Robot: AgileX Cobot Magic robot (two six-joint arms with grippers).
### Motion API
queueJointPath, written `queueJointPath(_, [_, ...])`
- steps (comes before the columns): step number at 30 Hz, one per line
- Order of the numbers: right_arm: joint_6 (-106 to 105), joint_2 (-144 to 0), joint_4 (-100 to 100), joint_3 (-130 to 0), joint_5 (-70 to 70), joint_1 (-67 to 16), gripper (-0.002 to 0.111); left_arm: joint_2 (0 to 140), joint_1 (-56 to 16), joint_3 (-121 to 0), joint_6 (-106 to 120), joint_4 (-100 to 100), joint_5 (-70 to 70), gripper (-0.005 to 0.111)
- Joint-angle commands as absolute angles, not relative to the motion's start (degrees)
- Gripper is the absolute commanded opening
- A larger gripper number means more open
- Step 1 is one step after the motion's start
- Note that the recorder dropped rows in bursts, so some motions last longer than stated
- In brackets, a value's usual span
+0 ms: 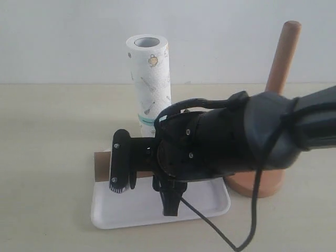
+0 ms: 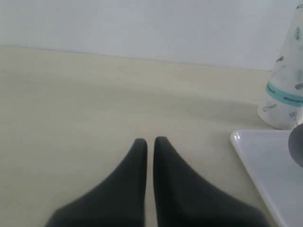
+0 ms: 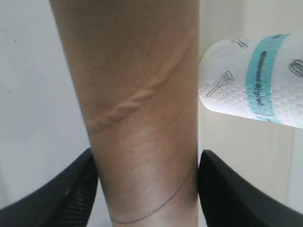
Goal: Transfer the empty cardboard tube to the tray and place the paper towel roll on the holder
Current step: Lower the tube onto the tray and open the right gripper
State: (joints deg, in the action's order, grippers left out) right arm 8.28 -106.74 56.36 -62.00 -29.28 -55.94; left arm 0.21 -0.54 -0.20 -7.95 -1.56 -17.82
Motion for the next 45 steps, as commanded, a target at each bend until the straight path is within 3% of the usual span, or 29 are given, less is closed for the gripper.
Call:
queueJointPath(1, [7.9, -110.4, 56.7, -64.5, -28.4, -55.1, 0.0, 0.0, -0.3, 0.0, -7.8, -1.3, -17.8, 0.005])
queueJointPath(24, [6.7, -116.0, 55.5, -65.9, -32.6, -54.8, 0.001, 0.0, -0.3, 0.0, -7.8, -1.3, -17.8, 0.005])
queueJointPath(27, [8.3, -115.9, 55.4, -66.5, -30.8, -54.8, 0.018, 0.0, -0.3, 0.0, -7.8, -1.3, -17.8, 0.005])
queueJointPath(31, [8.8, -115.9, 55.2, -67.6, -31.3, -54.8, 0.056, 0.0, -0.3, 0.0, -7.8, -1.3, -17.8, 0.005])
queueJointPath(33, [8.8, -115.9, 55.2, -67.9, -31.1, -54.8, 0.064, 0.0, -0.3, 0.0, -7.8, -1.3, -17.8, 0.005])
queueJointPath(45, [9.4, -108.4, 55.2, -68.1, -33.5, -56.4, 0.068, 0.0, -0.3, 0.0, -7.8, -1.3, -17.8, 0.005])
